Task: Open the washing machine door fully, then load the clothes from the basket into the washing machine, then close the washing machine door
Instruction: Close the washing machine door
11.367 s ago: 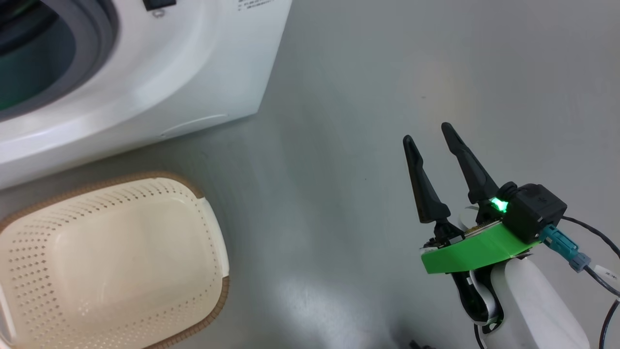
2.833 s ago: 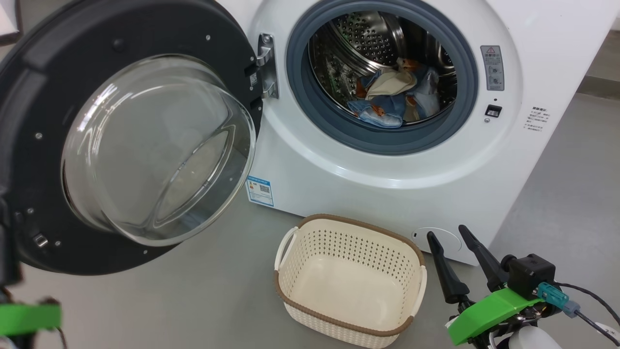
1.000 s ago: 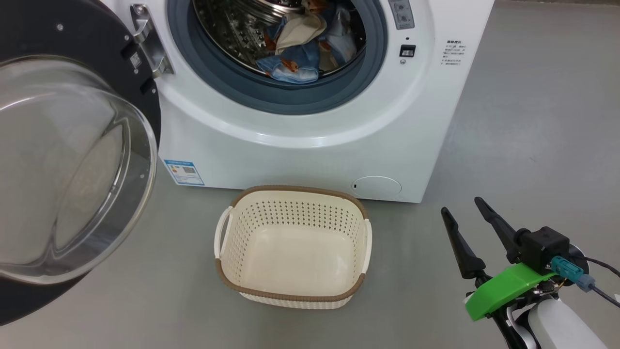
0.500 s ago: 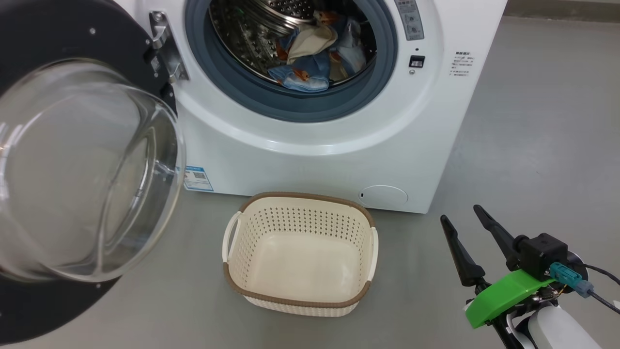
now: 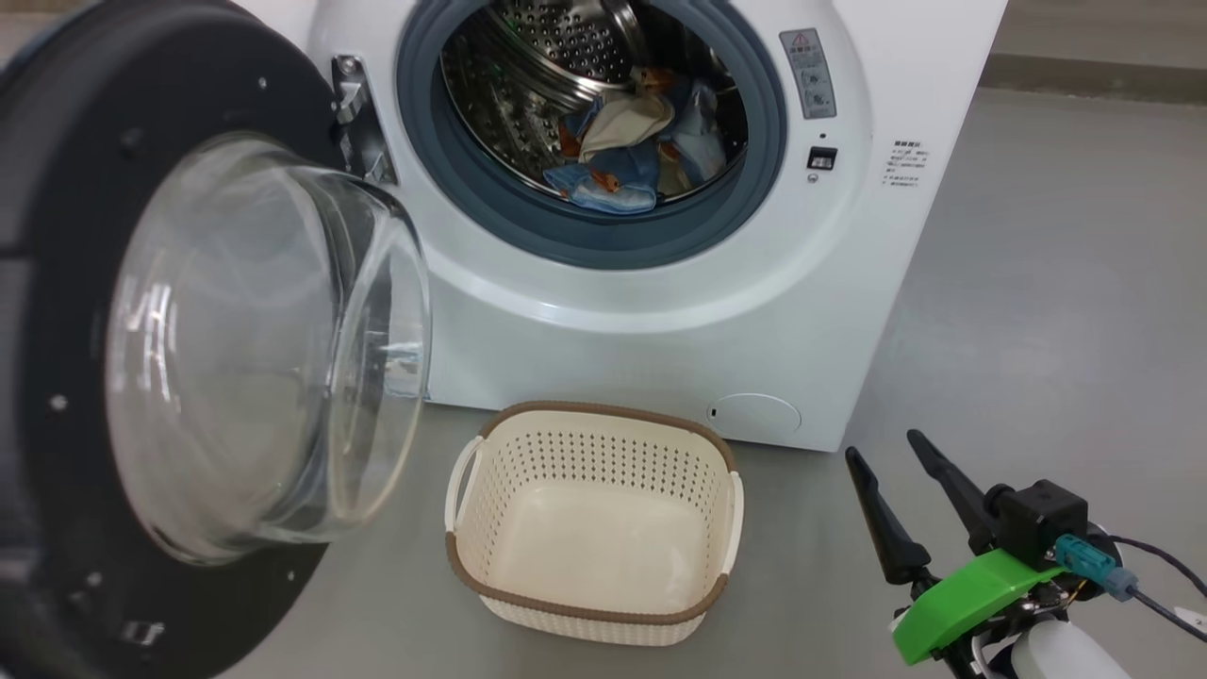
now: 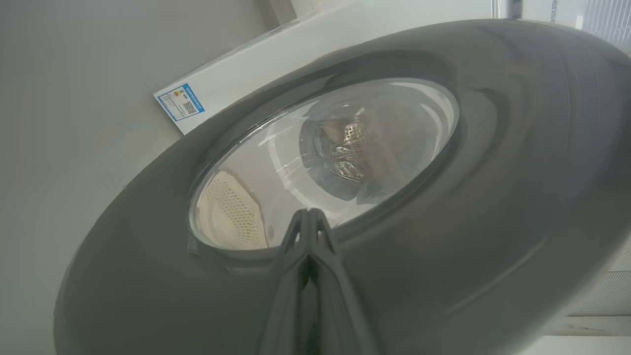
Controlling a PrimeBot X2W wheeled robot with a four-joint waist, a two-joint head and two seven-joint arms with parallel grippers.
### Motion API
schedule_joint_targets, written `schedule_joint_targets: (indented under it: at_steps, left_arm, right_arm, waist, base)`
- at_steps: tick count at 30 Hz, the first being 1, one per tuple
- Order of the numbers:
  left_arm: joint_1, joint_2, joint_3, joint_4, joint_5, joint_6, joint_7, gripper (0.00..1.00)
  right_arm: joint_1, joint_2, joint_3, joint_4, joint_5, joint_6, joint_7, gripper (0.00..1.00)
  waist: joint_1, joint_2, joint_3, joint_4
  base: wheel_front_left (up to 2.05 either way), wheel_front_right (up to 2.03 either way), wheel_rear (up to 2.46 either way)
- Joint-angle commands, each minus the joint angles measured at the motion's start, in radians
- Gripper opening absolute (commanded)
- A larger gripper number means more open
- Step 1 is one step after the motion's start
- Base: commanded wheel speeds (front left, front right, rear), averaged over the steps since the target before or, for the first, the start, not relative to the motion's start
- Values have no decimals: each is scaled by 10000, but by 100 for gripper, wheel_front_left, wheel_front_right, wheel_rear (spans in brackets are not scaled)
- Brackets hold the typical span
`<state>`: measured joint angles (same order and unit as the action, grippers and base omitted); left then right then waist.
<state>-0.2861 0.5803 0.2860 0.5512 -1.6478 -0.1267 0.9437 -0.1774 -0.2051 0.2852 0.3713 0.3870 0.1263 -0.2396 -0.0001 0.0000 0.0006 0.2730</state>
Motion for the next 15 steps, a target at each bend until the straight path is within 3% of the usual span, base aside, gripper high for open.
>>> schedule_joint_targets:
  at_steps: [1, 7, 15]
  left_arm:
    - [-59, 413, 242, -412, -112, -40, 206, 0]
    - [844, -93, 187, -1884, -429, 21, 702, 0]
    - [1092, -870, -124, -3557, -922, 790, 991, 0]
  right_arm:
    - [-55, -58, 172, -189, 129, 44, -128, 100]
    - [87, -119, 197, -114, 334, 44, -193, 100]
    - [97, 29, 217, -124, 417, 44, -217, 100]
  waist:
    - [1, 0, -79, -14]
    - [1, 0, -278, -60]
    - [1, 0, -342, -280]
  base:
    - [0, 0, 0]
    - [0, 0, 0]
    - [0, 0, 0]
